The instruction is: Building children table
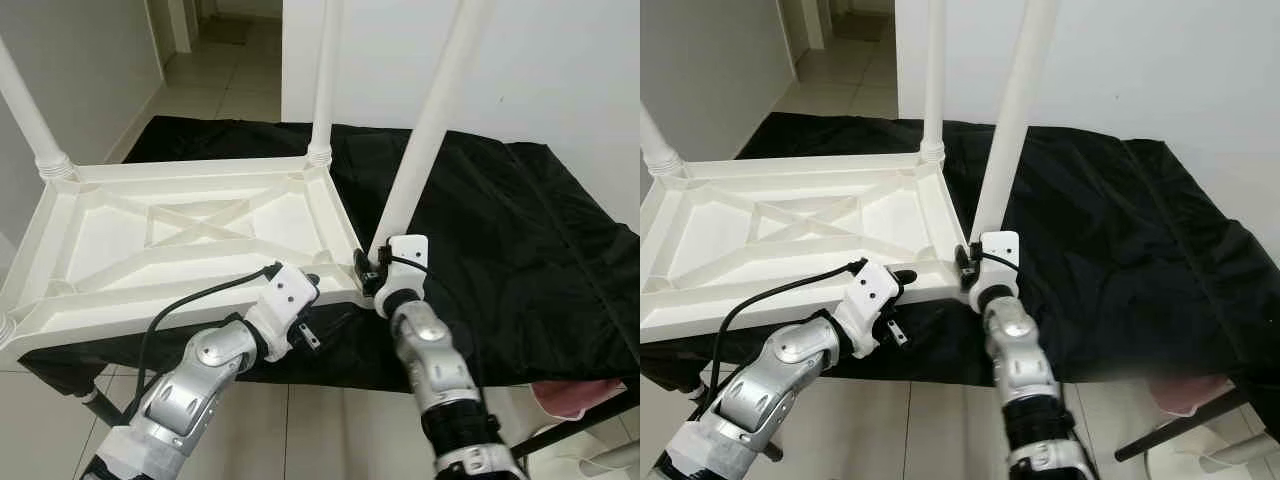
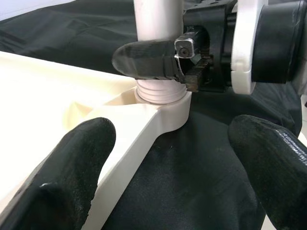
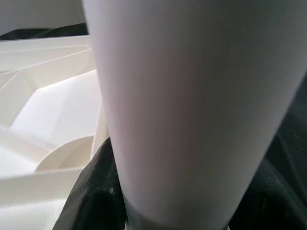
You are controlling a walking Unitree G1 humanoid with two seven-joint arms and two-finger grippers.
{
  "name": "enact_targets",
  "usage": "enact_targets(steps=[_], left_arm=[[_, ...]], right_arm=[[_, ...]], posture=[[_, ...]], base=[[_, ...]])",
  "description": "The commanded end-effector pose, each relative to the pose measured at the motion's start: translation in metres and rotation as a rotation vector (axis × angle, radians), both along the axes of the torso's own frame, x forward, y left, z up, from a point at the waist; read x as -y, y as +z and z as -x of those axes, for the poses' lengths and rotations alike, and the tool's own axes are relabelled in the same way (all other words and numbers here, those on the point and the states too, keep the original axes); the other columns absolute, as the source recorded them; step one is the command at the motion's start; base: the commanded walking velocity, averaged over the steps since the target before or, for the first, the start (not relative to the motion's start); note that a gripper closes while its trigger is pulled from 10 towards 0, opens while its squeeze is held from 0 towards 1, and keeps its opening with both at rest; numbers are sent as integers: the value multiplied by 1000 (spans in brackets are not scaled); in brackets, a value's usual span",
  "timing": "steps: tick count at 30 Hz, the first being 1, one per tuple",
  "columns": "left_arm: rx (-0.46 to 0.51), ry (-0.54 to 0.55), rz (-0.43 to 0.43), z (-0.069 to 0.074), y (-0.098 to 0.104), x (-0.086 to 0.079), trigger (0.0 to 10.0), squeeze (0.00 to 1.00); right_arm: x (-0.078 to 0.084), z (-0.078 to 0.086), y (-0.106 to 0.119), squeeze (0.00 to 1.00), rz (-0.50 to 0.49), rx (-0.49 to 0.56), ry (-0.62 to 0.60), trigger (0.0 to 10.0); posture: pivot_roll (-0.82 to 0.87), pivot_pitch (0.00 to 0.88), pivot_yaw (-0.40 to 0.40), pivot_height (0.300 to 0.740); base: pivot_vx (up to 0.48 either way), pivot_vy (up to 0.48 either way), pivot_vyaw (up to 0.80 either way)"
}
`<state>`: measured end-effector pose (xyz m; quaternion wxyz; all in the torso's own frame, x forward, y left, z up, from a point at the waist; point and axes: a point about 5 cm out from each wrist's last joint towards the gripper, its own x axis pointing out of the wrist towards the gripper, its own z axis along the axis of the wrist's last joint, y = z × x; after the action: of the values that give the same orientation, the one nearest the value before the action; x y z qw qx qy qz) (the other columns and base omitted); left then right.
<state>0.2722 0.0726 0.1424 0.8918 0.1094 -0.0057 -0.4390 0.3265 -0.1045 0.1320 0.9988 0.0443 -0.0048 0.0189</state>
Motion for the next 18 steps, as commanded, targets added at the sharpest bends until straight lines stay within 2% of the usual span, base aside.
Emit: enact_targets(steps=[1,2,4,7,8,11,17,18], left_arm=[[-6,-54,-15,3,0,2,10000,0],[-6,-54,-15,3,0,2,10000,0],[-7,-52,-12,4,0,2,10000,0],[-8,-52,-12,5,-1,3,10000,0],[-8,-51,-12,4,-1,2,10000,0],[-7,-48,-12,4,-1,2,10000,0],[-8,-50,-11,5,-2,3,10000,0],[-9,-51,-12,5,-2,3,10000,0]], right_arm=[[11,3,-11,0,-7,-51,-67,10000],[11,3,-11,0,-7,-51,-67,10000],[1,7,-10,0,-50,-69,-71,10000],[-1,8,-8,0,-51,-69,-52,10000],[-1,9,-5,1000,-60,-57,-31,10000],[2,5,5,1000,-81,-3,29,10000],[7,3,8,1000,-79,16,51,10000],[12,0,11,694,-60,32,83,10000]], posture=[[44,26,-55,740],[44,26,-55,740],[47,25,-60,740],[48,24,-61,740],[48,22,-64,740],[47,19,-66,740],[43,18,-67,740],[40,16,-66,740]], base=[[0,0,0],[0,0,0],[0,0,0],[0,0,0],[0,0,0],[0,0,0],[0,0,0],[0,0,0]])
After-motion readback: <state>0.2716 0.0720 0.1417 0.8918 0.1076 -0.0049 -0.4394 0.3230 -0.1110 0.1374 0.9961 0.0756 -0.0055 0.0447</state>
